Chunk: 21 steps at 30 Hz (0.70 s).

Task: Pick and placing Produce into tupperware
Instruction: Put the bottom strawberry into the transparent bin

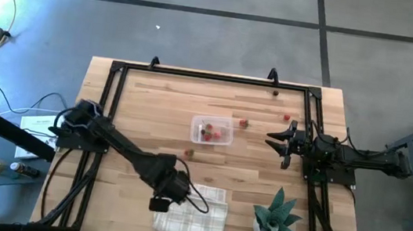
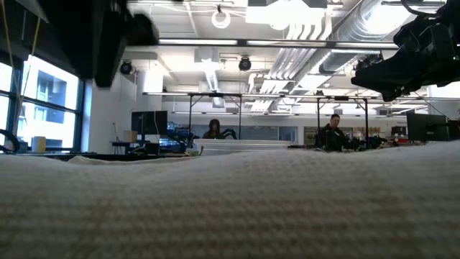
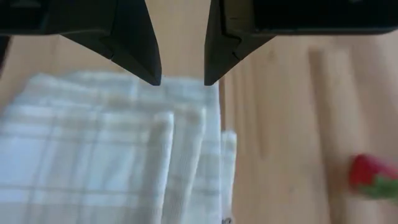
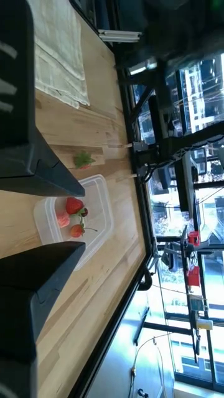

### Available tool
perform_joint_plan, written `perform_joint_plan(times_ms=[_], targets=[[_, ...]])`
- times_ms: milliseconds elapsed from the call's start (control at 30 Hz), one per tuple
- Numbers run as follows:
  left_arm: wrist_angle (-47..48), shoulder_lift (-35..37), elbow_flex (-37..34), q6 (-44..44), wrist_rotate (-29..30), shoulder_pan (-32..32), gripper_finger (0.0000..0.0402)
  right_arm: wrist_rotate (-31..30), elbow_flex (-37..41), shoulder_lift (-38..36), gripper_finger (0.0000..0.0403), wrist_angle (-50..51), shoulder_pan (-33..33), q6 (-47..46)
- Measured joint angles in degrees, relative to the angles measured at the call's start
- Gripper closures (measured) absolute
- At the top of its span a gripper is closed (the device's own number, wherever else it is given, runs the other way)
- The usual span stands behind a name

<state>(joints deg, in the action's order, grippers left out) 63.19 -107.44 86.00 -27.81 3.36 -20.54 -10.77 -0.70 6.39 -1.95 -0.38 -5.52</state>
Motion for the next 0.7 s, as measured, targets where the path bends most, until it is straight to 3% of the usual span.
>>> perform_joint_plan(times_ms=[100, 233, 400, 700], targets=[[-8.2, 3.3, -8.8, 3.6, 5.1, 1.7, 0.0291, 0.0, 0.0, 0.0, 0.0286, 0.0, 0.0, 0.0], [-13.0, 5.7, -15.3, 9.4, 11.0, 6.1, 0.0291, 0.0, 0.0, 0.0, 0.0286, 0.0, 0.0, 0.0], [-21.8, 7.0, -21.5, 15.4, -0.5, 14.8, 0.0291, 0.0, 0.0, 0.0, 0.0286, 0.0, 0.0, 0.0], [-21.9, 6.9, -23.2, 23.3, -2.5, 24.2, 0.0291, 0.0, 0.0, 0.0, 0.0286, 0.0, 0.0, 0.0]])
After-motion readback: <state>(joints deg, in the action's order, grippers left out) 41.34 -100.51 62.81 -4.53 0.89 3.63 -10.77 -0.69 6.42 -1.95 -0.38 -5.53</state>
